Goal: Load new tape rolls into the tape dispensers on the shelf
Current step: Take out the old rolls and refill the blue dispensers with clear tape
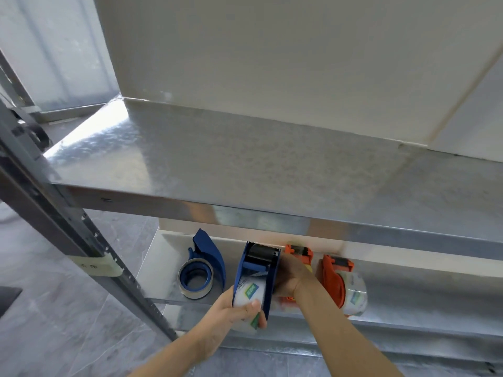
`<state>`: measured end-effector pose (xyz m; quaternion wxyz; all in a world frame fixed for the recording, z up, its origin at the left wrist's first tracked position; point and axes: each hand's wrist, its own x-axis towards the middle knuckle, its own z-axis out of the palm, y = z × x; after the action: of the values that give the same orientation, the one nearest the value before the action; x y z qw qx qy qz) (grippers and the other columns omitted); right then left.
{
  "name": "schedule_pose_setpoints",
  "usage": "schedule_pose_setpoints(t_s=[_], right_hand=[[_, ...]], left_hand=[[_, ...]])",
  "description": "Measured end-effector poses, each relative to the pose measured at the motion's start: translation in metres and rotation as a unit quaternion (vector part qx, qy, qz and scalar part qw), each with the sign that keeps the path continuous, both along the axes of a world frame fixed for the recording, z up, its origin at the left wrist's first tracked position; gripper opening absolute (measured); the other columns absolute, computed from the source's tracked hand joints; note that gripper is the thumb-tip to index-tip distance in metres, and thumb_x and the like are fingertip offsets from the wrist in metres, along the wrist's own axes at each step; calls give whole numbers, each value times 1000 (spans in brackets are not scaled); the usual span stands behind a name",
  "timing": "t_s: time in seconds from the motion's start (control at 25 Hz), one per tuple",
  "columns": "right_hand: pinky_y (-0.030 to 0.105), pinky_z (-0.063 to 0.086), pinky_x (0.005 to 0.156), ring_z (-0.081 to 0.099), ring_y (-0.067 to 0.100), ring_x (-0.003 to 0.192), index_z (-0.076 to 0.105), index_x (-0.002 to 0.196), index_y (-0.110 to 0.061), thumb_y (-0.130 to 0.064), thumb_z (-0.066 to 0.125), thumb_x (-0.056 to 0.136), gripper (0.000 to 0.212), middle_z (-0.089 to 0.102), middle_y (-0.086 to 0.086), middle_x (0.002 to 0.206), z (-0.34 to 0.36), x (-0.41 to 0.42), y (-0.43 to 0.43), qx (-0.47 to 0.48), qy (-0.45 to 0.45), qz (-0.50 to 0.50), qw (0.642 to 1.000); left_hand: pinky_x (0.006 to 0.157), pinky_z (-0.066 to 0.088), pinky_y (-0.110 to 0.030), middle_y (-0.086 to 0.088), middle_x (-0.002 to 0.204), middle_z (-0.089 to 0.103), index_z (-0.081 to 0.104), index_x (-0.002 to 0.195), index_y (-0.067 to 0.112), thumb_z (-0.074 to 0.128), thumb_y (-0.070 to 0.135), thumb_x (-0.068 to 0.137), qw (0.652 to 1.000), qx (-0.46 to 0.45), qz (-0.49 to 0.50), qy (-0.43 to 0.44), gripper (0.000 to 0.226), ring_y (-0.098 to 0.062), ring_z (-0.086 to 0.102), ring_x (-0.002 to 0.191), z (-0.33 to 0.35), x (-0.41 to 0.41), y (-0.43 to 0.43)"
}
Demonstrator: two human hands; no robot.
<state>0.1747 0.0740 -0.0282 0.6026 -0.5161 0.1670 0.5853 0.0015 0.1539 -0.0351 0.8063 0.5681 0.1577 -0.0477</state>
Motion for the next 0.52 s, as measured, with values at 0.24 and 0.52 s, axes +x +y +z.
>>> schedule_pose_setpoints(t_s=[0.24, 0.52], right_hand=[[45, 53, 88, 66, 35, 91, 69, 102, 3, -14, 50, 94, 27, 70, 23, 99, -21, 2, 8, -7, -62, 17, 998], [42, 53, 68, 65, 37, 76, 67, 93, 2, -29, 41, 96, 41, 70, 21, 79, -61, -23, -1, 36, -78, -170, 982]], left_hand=[[82, 47, -30, -15, 82, 67, 63, 87, 9, 62, 25, 90, 999, -19, 33, 17, 16, -25, 62, 80, -7, -1, 1], [75, 57, -26, -15, 84, 73, 52, 107, -1, 63, 23, 92, 993, 0, 54, 103, 31, -22, 67, 77, -9, 33, -4]])
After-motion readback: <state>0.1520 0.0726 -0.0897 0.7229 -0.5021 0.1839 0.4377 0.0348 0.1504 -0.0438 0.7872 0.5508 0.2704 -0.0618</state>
